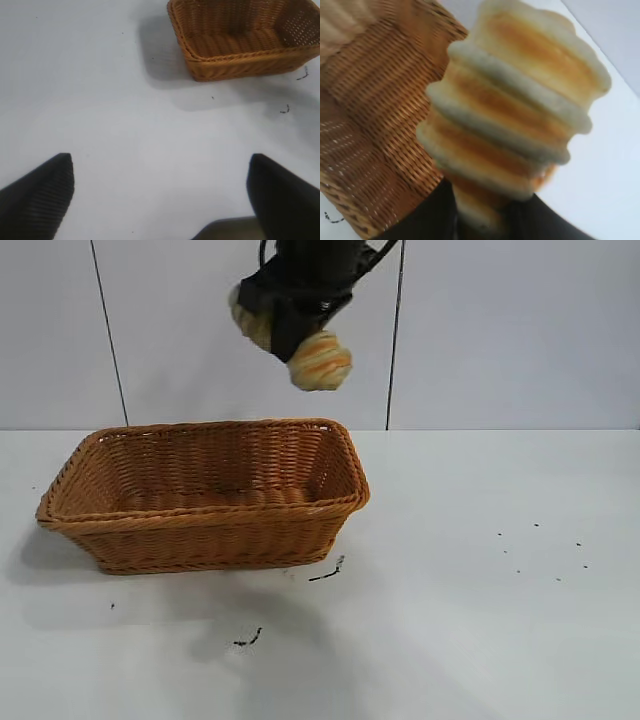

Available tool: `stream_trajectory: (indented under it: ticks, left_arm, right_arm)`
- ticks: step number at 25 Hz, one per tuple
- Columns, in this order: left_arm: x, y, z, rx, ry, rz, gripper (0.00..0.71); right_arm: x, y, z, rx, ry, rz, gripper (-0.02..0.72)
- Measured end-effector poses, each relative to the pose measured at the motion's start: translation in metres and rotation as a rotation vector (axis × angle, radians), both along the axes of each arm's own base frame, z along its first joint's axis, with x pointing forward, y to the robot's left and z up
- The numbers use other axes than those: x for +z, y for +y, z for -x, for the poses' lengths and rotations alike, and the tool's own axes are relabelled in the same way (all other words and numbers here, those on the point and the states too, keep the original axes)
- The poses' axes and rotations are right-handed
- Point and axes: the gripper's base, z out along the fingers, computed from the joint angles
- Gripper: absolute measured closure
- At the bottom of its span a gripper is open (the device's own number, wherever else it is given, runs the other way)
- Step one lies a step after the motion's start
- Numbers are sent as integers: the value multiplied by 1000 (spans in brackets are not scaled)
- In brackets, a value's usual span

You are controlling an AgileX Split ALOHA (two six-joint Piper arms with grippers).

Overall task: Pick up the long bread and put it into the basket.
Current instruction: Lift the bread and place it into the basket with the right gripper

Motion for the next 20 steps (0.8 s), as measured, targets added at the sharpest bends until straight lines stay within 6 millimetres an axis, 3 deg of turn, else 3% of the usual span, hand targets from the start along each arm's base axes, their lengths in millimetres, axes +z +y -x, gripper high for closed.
stream_trajectory:
  ticks: [6,13,17,19,20]
  left_arm:
    - [0,0,0,0,0,0,18]
    - [0,0,0,0,0,0,18]
    - [0,0,0,0,0,0,18]
    - [0,0,0,0,0,0,18]
    - [0,0,0,0,0,0,18]
  right_arm:
    - [-37,10,-3,253,-43,139,576]
    - [-89,21,-10,264,25,106,576]
    - [-101,24,-13,253,20,97,574]
    - [-101,24,-13,249,15,92,517]
    - [-101,24,-13,247,16,91,448]
